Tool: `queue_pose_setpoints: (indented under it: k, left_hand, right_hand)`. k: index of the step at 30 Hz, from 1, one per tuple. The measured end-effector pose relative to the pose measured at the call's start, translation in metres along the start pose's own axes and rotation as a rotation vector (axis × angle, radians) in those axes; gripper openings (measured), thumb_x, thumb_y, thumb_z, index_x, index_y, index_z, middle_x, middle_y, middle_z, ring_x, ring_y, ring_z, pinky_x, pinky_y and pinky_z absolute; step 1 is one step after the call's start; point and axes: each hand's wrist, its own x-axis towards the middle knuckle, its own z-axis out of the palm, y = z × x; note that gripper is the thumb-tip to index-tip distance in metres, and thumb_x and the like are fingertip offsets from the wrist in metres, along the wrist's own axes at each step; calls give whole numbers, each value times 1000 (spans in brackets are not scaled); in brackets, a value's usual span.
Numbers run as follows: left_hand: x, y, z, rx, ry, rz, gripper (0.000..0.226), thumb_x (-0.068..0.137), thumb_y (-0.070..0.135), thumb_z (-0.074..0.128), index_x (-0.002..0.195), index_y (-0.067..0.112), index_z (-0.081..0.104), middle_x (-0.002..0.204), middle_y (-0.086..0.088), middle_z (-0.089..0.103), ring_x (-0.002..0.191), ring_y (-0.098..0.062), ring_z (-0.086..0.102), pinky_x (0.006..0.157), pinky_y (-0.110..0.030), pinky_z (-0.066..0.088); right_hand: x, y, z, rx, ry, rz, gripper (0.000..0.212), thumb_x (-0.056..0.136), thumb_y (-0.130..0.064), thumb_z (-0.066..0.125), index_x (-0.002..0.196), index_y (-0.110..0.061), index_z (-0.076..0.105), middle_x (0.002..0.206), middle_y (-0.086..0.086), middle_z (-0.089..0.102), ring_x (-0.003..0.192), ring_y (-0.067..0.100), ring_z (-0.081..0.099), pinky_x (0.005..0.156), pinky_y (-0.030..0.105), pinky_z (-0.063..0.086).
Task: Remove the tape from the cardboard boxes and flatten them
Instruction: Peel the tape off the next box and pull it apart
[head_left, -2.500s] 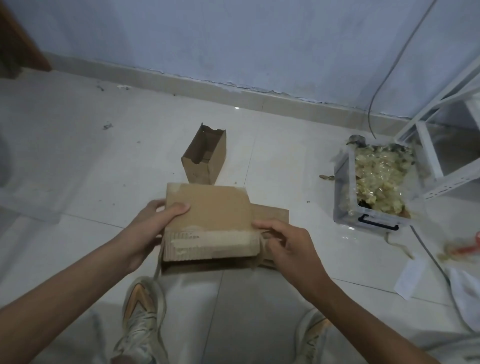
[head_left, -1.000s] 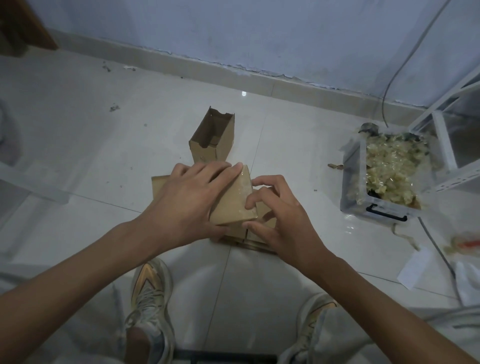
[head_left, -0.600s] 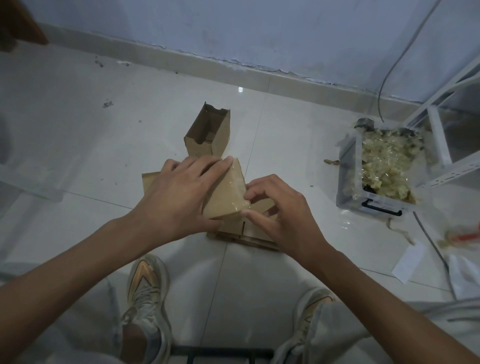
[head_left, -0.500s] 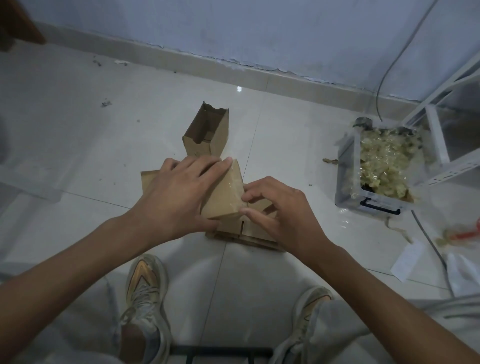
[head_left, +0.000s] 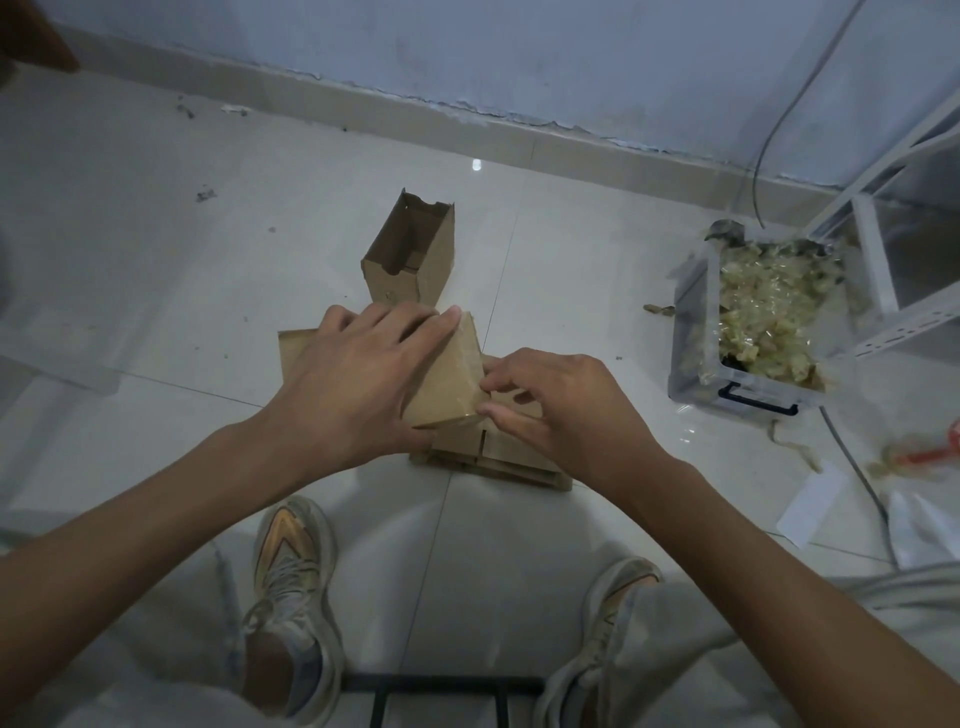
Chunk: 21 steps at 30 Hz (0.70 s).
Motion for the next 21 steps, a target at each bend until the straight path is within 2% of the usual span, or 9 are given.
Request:
queue_pose_setpoints:
  k: [5,10,12,15,17,18,20,21]
  left_hand:
    - [2,3,0,19,-5,-7,120,64,74,81,160,27,25,150,-1,49,129,-27,51,100,-49,41]
    - [2,8,3,23,-2,-24,118,66,74,79,160,27,26,148,-1,51,128,-26,50,97,-47,41]
    - [4,9,3,25,-3,-38,117,67,74,77,160,28,23,150,0,49,130,-25,48,99,-46,40]
    - [6,12,6,3,-13,-44,116,69,74,75,161,29,19,151,1,47,132,-24,47,101,-46,39]
    - [6,13,7,-20,-23,-48,116,70,74,73,161,30,16,153,2,44,133,-24,46,103,-46,38]
    - [5,14,7,-35,-24,-54,116,71,74,72,162,30,15,153,2,43,133,-24,45,104,-46,37]
    - [5,15,6,-79,-19,-74,117,70,76,68,163,30,14,154,2,42,134,-23,44,105,-45,36]
    - [4,16,5,-111,-21,-89,118,68,78,64,164,30,15,155,2,42,134,-23,44,105,-46,36]
  right_hand:
    - [1,-6,2,-229,26,-102,27,98,-33,55,93,-13,73,90,1,72,64,23,65,49,35,51]
    - [-4,-8,8,-398,53,-114,24,104,-24,54,87,-12,65,80,3,62,56,26,55,44,35,46]
    - [-7,-12,10,-542,5,-97,15,97,-18,67,86,-14,58,76,2,55,53,23,48,42,31,39]
    - [-6,-21,13,-618,-50,-38,39,75,-8,84,84,-16,48,73,0,38,50,20,38,42,27,27]
    - [-3,-22,14,-598,28,-7,36,76,-9,83,81,-16,47,72,-1,34,49,19,35,42,27,23]
    - [-2,-23,14,-542,101,47,30,79,-10,80,78,-15,50,69,-2,38,48,19,36,41,28,25]
    - [1,-25,12,-258,196,261,18,83,-16,74,76,-16,58,67,-7,54,51,15,46,43,33,40]
    - [2,-25,10,-66,227,381,14,84,-18,73,76,-18,61,67,-10,58,55,12,53,50,34,48]
